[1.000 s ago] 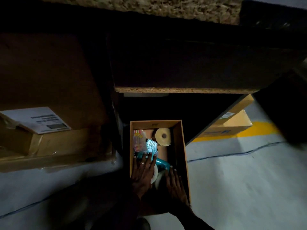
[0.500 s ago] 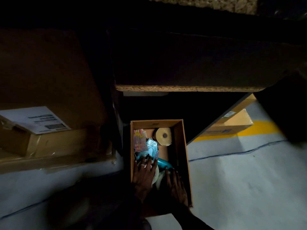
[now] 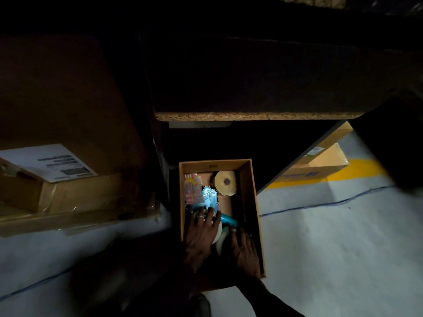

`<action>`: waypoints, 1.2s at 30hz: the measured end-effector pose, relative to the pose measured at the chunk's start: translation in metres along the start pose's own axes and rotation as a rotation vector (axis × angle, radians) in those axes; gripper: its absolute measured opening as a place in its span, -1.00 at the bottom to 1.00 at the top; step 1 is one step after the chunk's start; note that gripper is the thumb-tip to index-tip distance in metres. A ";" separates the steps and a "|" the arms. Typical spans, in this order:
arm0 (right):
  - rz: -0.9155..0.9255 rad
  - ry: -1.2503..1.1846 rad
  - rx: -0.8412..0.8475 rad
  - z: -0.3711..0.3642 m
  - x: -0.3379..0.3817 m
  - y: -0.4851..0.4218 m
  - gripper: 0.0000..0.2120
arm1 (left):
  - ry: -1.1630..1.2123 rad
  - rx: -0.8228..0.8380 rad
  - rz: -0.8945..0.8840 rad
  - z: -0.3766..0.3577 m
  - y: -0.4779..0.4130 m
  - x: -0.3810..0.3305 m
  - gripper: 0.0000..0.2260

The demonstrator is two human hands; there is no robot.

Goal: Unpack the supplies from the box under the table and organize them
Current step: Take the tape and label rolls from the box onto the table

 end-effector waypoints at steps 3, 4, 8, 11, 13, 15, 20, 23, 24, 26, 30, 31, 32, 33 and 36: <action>-0.006 0.055 -0.168 0.030 0.010 0.013 -0.40 | -0.085 0.019 -0.047 0.029 0.009 -0.008 -0.50; 0.000 0.109 -0.224 0.038 0.012 0.015 -0.28 | -0.089 -0.014 -0.067 0.043 0.014 -0.010 -0.41; 0.158 0.076 -0.251 0.085 0.028 0.034 0.01 | -0.004 -0.129 -0.143 0.092 0.033 -0.008 -0.17; 0.171 0.070 -0.283 0.125 0.030 0.048 0.06 | 0.085 -0.177 -0.130 0.118 0.045 -0.002 -0.08; 0.169 0.022 -0.308 0.149 0.030 0.061 0.05 | 0.158 -0.213 -0.129 0.138 0.057 -0.002 0.00; 0.159 -0.039 -0.336 0.170 0.029 0.071 0.05 | 0.181 -0.268 -0.115 0.162 0.071 -0.006 0.03; 0.182 -0.145 -0.436 0.227 0.037 0.109 -0.01 | 0.362 -0.301 -0.028 0.216 0.108 -0.012 0.02; 0.206 -0.138 -0.516 0.255 0.041 0.133 -0.08 | 0.517 -0.331 -0.033 0.235 0.126 -0.014 0.02; 0.211 -0.128 -0.533 0.261 0.042 0.138 -0.10 | 0.543 -0.339 -0.034 0.241 0.131 -0.014 0.03; 0.222 -0.106 -0.565 0.274 0.043 0.150 -0.13 | 0.549 -0.372 -0.056 0.256 0.143 -0.020 0.03; 0.242 -0.084 -0.620 0.299 0.045 0.172 -0.14 | 0.442 -0.437 -0.163 0.284 0.175 -0.039 0.00; 0.243 -0.077 -0.631 0.306 0.045 0.177 -0.14 | 0.400 -0.461 -0.189 0.292 0.183 -0.044 0.00; 0.240 -0.061 -0.643 0.314 0.047 0.182 -0.13 | 0.354 -0.478 -0.203 0.301 0.193 -0.049 -0.01; 0.240 -0.040 -0.658 0.323 0.049 0.186 -0.13 | 0.305 -0.484 -0.205 0.310 0.202 -0.053 -0.01; 0.255 0.007 -0.709 0.351 0.056 0.201 -0.12 | 0.156 -0.490 -0.205 0.337 0.230 -0.063 -0.05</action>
Point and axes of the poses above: each hand's wrist, its own y-axis away from the middle knuckle, its own z-axis out of the back of the hand, x = y × z, the point moved 8 cm from there along -y, towards the middle knuckle, and after that the axes turned 7 degrees about y, right-handed, at the moved point
